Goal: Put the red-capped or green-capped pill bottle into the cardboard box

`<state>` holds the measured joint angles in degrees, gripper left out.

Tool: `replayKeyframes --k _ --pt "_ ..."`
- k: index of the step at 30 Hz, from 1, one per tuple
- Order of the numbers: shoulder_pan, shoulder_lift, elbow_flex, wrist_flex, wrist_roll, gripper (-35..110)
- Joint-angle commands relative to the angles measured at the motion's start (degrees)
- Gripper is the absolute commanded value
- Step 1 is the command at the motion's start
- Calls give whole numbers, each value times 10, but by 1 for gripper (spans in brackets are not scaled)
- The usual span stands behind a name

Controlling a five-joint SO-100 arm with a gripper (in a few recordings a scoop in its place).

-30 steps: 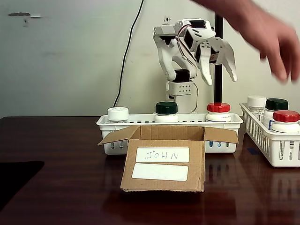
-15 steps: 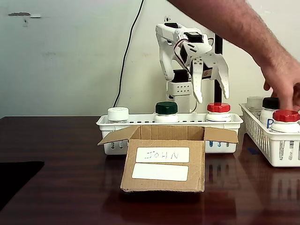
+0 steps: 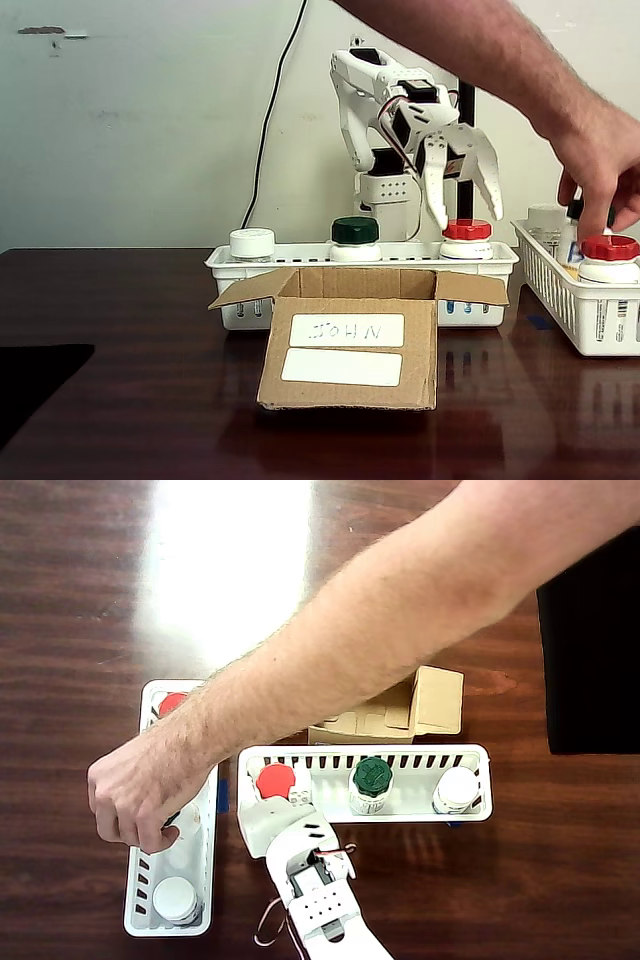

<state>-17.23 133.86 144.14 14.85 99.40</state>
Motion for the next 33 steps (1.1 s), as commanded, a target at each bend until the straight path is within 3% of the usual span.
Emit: replayKeyframes --k 1,23,33 --pt "4 -5 11 -42 12 57" --pt "5 -57 37 -97 0 53" --pt "1 -127 -11 -135 -25 -4"
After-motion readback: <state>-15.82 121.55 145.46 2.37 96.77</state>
